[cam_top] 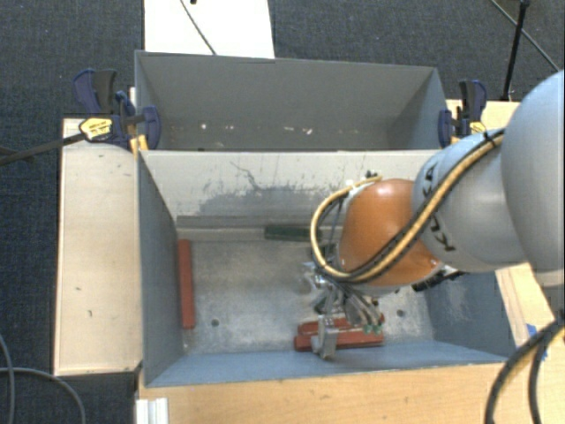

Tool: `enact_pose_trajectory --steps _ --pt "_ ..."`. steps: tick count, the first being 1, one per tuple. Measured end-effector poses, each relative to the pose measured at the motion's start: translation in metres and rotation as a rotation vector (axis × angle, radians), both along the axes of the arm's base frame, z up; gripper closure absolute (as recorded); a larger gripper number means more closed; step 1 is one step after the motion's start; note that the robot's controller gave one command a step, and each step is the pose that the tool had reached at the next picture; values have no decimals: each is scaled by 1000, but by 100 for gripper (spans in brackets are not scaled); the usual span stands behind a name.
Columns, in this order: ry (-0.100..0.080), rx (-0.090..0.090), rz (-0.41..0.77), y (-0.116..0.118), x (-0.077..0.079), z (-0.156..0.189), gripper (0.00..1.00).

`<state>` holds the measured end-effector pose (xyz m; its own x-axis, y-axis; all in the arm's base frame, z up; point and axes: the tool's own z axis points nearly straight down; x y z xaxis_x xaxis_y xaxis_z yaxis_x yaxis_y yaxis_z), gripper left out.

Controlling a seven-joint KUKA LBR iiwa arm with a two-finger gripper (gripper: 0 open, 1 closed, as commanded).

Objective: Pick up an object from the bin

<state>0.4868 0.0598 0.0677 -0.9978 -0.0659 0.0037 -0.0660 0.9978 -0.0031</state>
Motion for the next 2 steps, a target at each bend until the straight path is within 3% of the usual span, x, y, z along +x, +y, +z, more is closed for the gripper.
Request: enact_pose_trajectory --steps 1,2 --pt "-9 1 -383 -62 5 33 0" --pt "-11 4 -193 -46 64 48 0"
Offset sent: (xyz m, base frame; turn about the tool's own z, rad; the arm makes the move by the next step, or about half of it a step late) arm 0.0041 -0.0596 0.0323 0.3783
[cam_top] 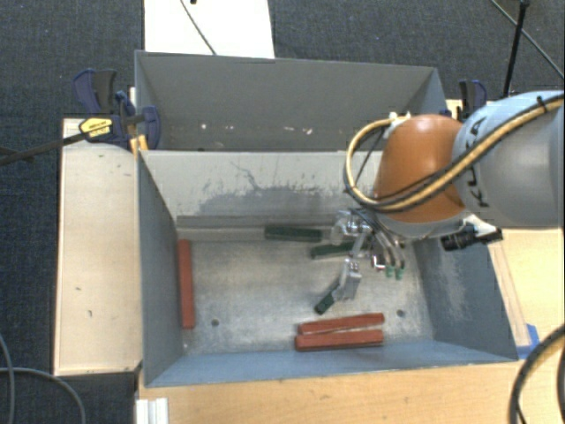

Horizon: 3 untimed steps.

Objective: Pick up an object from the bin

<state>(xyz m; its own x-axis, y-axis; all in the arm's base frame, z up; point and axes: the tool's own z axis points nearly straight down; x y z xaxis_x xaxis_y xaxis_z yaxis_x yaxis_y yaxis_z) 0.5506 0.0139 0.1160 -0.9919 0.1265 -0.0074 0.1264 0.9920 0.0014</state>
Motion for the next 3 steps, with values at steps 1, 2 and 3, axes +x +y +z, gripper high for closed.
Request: enact_pose_trajectory --steps 1,2,3 --pt "2 -1 223 20 42 -46 0" --pt "4 0 -2 -4 41 -45 0" --pt "0 0 -4 -4 42 -43 100"
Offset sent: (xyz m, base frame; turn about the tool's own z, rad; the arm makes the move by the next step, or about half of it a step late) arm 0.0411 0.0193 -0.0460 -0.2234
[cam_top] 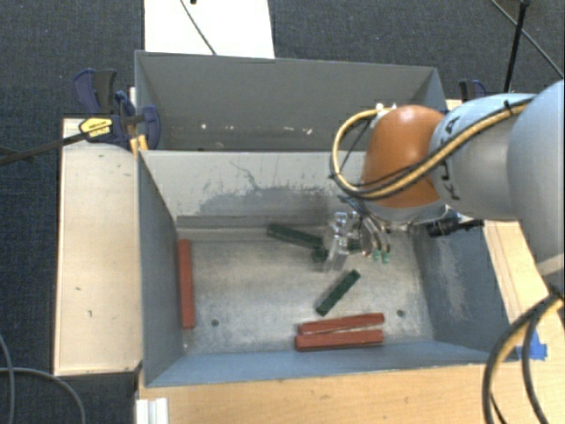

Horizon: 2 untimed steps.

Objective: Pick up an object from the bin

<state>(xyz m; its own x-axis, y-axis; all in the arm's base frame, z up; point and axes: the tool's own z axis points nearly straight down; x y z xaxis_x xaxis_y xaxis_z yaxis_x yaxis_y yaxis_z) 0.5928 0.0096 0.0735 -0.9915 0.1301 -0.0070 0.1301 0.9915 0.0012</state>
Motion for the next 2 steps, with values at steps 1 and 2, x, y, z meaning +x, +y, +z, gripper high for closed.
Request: enact_pose_trajectory --steps 1,2 --pt "2 0 -2 0 1 2 100" --pt "1 1 -5 0 3 9 100"
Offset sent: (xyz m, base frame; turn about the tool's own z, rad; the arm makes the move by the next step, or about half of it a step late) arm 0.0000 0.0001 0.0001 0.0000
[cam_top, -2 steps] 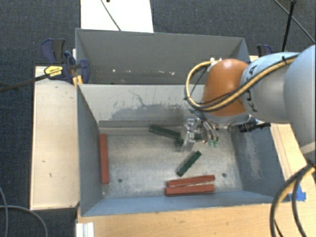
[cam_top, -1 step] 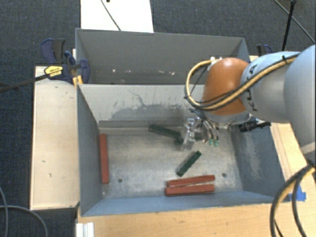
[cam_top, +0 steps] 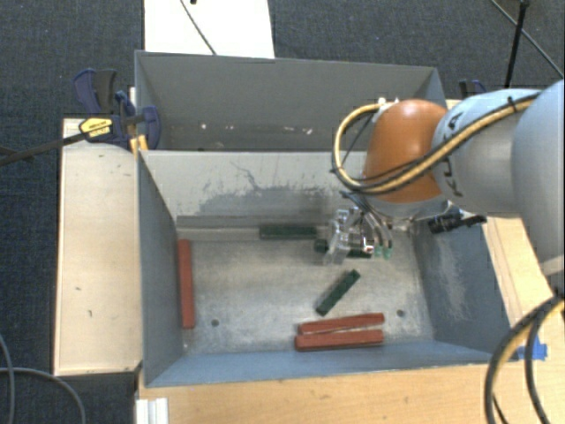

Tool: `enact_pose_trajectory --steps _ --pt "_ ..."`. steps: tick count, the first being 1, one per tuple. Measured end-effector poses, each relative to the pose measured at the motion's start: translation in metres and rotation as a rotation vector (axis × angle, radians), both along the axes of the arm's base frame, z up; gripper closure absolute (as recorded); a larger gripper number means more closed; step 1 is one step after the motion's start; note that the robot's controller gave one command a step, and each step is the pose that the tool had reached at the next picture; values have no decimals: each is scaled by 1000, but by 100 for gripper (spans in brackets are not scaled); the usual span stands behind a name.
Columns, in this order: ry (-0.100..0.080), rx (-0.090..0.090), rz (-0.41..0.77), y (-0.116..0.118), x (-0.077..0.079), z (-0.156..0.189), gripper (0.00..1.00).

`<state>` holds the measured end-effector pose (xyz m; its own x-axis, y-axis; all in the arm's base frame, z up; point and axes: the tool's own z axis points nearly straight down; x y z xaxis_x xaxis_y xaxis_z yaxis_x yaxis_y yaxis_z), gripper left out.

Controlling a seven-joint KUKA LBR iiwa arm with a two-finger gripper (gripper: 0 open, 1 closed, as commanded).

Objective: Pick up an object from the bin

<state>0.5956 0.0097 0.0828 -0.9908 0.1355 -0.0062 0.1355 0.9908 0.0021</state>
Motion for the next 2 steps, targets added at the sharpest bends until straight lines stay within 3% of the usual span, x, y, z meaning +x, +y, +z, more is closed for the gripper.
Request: enact_pose_trajectory --steps 1,2 --pt "-1 0 -1 0 1 12 100" --pt "-2 0 -2 1 3 73 100"
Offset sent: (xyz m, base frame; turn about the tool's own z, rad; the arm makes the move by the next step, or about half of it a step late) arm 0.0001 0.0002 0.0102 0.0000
